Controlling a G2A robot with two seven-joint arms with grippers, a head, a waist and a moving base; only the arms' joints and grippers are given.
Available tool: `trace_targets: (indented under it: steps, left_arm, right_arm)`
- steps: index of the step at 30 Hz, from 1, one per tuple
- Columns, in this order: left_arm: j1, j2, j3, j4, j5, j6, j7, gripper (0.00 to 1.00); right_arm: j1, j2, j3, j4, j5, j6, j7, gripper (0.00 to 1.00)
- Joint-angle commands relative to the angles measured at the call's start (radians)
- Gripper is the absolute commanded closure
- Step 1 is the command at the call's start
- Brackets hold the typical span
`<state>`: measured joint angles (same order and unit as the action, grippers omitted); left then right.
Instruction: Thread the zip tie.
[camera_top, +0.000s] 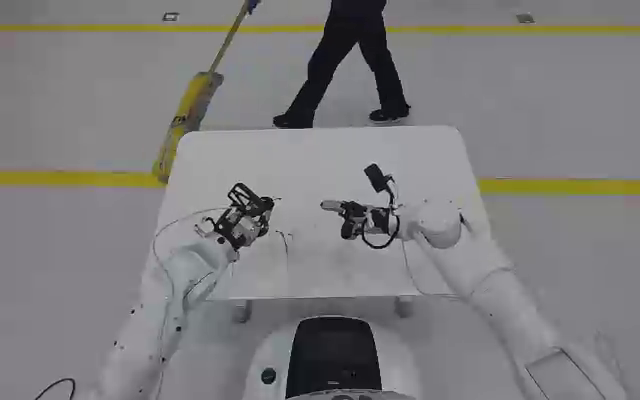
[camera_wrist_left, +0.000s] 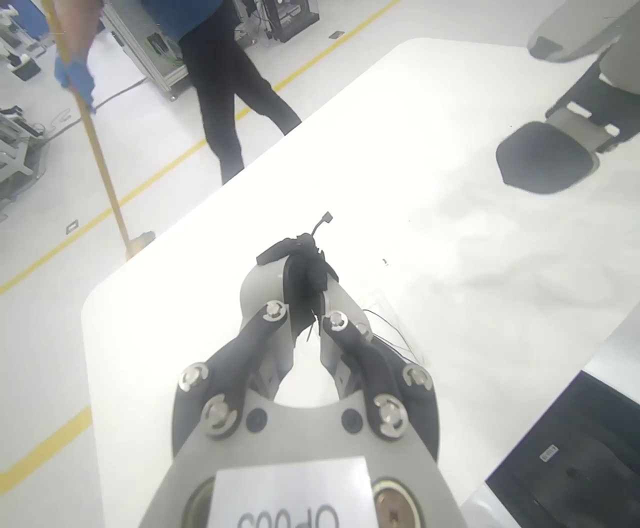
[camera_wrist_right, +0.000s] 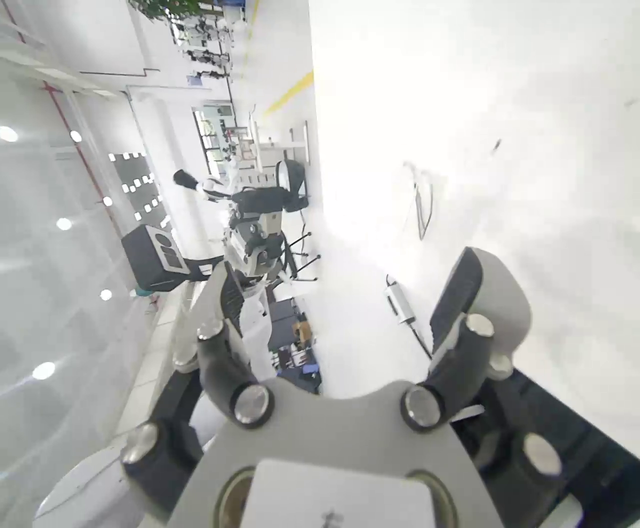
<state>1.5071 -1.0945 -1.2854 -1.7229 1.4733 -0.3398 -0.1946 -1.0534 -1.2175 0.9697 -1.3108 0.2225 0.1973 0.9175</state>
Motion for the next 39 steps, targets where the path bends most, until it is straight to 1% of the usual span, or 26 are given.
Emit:
trace_targets:
  steps: [1, 3, 4, 6, 7, 8, 10, 11, 12, 20, 22, 24, 25, 27, 28, 31, 32, 35, 39]
  left_arm:
    - [0.001, 0.003, 0.01, 0.01, 0.07, 0.005, 0.042, 1.0]
    - [0.006, 0.006, 0.015, 0.014, 0.097, 0.01, 0.073, 1.0]
    - [0.007, 0.011, 0.017, 0.015, 0.097, 0.008, 0.08, 1.0]
    - [0.009, 0.025, 0.021, 0.015, 0.097, 0.015, 0.078, 1.0]
    - [0.01, 0.032, 0.024, 0.013, 0.097, 0.017, 0.083, 1.0]
    - [0.013, 0.041, 0.026, 0.013, 0.097, 0.02, 0.091, 1.0]
    - [0.014, 0.056, 0.033, 0.01, 0.097, 0.008, 0.11, 1.0]
    - [0.013, 0.067, 0.036, 0.008, 0.097, 0.005, 0.114, 1.0]
    - [0.012, 0.076, 0.039, 0.004, 0.097, 0.011, 0.116, 1.0]
    - [0.012, 0.076, 0.039, 0.004, 0.097, 0.011, 0.116, 1.0]
    - [0.009, 0.075, 0.047, 0.006, 0.097, 0.015, 0.118, 1.0]
    - [0.003, 0.077, 0.059, 0.006, 0.097, 0.041, 0.109, 1.0]
    - [0.0, 0.08, 0.072, 0.002, 0.097, 0.067, 0.104, 1.0]
    - [-0.006, 0.09, 0.096, -0.002, 0.097, 0.098, 0.101, 1.0]
    - [-0.01, 0.099, 0.116, -0.003, 0.097, 0.118, 0.108, 1.0]
    - [-0.021, 0.124, 0.156, 0.007, 0.097, 0.145, 0.131, 1.0]
    - [-0.027, 0.135, 0.173, 0.014, 0.097, 0.161, 0.137, 1.0]
    - [-0.048, 0.16, 0.214, 0.029, 0.097, 0.185, 0.15, 1.0]
    - [-0.048, 0.16, 0.214, 0.029, 0.097, 0.185, 0.15, 1.0]
  right_arm:
    - [0.032, -0.008, -0.013, 0.054, 0.072, -0.003, 0.071, 0.0]
    - [0.061, -0.018, -0.028, 0.098, 0.113, -0.01, 0.097, 0.0]
    - [0.076, -0.024, -0.035, 0.123, 0.142, -0.009, 0.114, 0.0]
    - [0.115, -0.038, -0.056, 0.18, 0.183, -0.012, 0.134, 0.0]
    - [0.129, -0.045, -0.067, 0.203, 0.202, -0.011, 0.148, 0.0]
    - [0.147, -0.055, -0.08, 0.242, 0.239, -0.007, 0.176, 0.0]
    - [0.173, -0.065, -0.098, 0.297, 0.256, -0.006, 0.189, 0.0]
    - [0.173, -0.065, -0.098, 0.297, 0.256, -0.006, 0.189, 0.0]
    - [0.173, -0.065, -0.098, 0.297, 0.256, -0.006, 0.189, 0.0]
    - [0.173, -0.065, -0.098, 0.297, 0.256, -0.006, 0.189, 0.0]
    - [0.149, -0.067, -0.085, 0.286, 0.318, -0.011, 0.201, 0.0]
    - [0.143, -0.067, -0.079, 0.277, 0.342, -0.02, 0.226, 0.0]
    - [0.146, -0.069, -0.084, 0.275, 0.352, -0.008, 0.236, 0.0]
    - [0.155, -0.076, -0.093, 0.278, 0.376, 0.001, 0.244, 0.0]
    - [0.163, -0.083, -0.105, 0.289, 0.39, 0.016, 0.244, 0.0]
    - [0.194, -0.103, -0.141, 0.323, 0.412, 0.051, 0.235, 0.0]
    - [0.209, -0.113, -0.159, 0.339, 0.416, 0.057, 0.23, 0.0]
    - [0.233, -0.13, -0.185, 0.377, 0.426, 0.051, 0.226, 0.0]
    - [0.233, -0.13, -0.185, 0.377, 0.426, 0.051, 0.226, 0.0]
